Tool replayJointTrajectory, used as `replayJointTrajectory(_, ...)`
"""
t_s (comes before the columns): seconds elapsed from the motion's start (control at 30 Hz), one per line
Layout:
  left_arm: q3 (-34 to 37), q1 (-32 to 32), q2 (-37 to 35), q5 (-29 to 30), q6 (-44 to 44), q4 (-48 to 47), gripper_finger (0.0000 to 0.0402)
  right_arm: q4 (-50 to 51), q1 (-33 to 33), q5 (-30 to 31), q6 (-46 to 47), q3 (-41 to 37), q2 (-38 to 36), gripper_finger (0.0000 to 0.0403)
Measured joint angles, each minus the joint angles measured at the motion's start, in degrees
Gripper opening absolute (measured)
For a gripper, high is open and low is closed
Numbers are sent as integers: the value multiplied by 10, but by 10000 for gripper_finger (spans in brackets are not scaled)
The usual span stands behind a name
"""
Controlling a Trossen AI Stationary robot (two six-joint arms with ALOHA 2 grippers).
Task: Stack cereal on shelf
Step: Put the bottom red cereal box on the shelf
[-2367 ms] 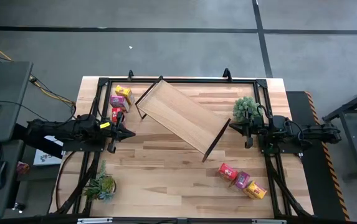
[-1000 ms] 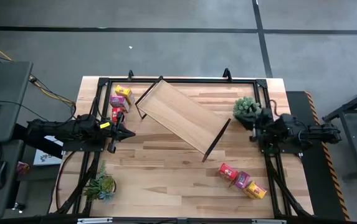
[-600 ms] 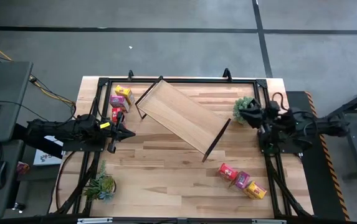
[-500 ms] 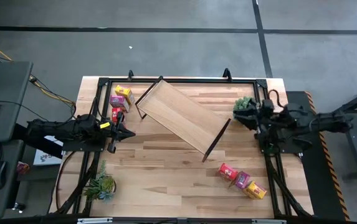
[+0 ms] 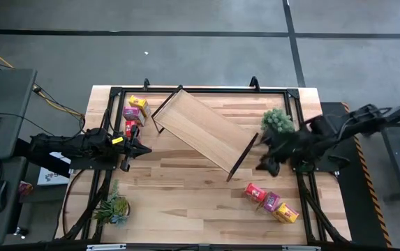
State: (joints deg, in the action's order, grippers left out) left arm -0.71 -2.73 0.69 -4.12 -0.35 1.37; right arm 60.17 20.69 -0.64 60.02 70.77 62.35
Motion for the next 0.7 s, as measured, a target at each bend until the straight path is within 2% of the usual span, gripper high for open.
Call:
replayJointTrajectory(0.13, 0, 0, 0, 0, 0, 0, 0, 49, 66, 9, 99, 15, 61, 236)
replayJointTrajectory(0.3, 0, 0, 0, 0, 0, 0, 0, 76, 123, 35, 171, 15, 127, 236)
replayJointTrajectory(0.47, 0, 0, 0, 0, 0, 0, 0, 77, 142, 61, 180, 15, 184, 236)
replayJointTrajectory(0.7, 0, 0, 0, 0, 0, 0, 0, 59, 146, 66, 155, 15, 233, 236)
